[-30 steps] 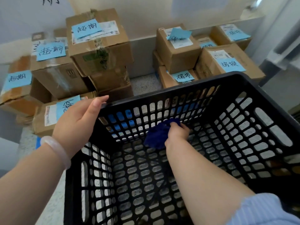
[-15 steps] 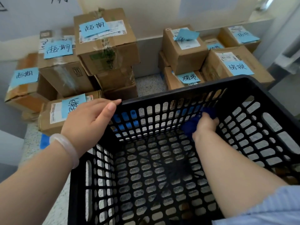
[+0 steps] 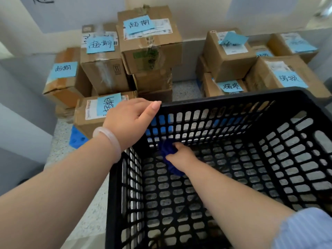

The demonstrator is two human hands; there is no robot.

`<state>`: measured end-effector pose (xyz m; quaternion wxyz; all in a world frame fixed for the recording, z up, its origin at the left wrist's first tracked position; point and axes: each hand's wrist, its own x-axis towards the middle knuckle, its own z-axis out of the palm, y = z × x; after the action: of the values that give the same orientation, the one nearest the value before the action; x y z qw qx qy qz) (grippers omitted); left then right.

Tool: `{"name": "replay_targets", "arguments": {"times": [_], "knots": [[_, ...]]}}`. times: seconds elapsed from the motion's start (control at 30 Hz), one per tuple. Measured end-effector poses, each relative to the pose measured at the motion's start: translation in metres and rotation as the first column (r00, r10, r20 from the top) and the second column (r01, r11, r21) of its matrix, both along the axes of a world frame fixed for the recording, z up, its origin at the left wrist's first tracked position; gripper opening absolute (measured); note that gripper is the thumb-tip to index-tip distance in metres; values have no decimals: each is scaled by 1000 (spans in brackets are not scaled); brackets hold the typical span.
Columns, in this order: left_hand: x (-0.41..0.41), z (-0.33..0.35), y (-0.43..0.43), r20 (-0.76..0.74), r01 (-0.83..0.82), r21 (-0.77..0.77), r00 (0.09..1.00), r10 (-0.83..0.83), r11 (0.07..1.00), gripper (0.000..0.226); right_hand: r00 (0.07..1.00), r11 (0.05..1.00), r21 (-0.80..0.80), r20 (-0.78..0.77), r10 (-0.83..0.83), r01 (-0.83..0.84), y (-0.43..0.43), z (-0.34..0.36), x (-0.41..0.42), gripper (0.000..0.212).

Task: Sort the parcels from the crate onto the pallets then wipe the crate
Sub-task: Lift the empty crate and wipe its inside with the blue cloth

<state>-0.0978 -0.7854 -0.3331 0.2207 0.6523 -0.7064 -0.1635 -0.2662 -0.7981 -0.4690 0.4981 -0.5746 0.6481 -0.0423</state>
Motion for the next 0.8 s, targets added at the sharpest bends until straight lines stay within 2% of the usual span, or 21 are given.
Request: {"name": "replay_targets", "arguments": {"times": [0.1,0.17,0.2,0.27,0.3,0.33,0.4,0.5,0.63,0.7,0.8], "knots": [[1,-1,1,-7,-14,5,1000,14,1000,99,982,967,-171,-9,191,-190,8,4,20,73],[1,1,3,-4,-23,7,1000,23,1000,94,941,914,-224,-86,328,-339,17,1,25,82],[1,2,3,-4,-22,4,1000,23,1000,92,883,861,-207,-173,436,-465,23,-4,25,84],[0,4,4,-9,-16,-3,1000,16,1000,88,710,703,-177,-364,603,-688,31,-19,24,77],[0,5,3,-10,-13,-3,1000,13,1000,86,664,656,-185,-410,626,-732,31,-26,25,70],[0,5,2,-10,-11,-2,1000,11,1000,84,659,643,-205,-425,620,-738,29,-32,28,63],[0,4,0,-11,-6,-2,1000,6,1000,82,675,649,-227,-413,611,-726,24,-39,34,50],[4,0,0,-4,-11,-1,1000,11,1000,82,626,620,-148,-352,695,-771,30,-42,39,34],[6,2,-1,-6,-16,26,1000,16,1000,85,555,568,-10,-234,799,-823,50,-35,28,34],[6,3,-2,-2,-16,49,1000,17,999,86,474,494,71,-193,859,-866,60,-23,22,37],[5,1,0,9,-24,74,1000,23,997,87,293,303,242,-76,953,-922,87,-17,13,36]]}}
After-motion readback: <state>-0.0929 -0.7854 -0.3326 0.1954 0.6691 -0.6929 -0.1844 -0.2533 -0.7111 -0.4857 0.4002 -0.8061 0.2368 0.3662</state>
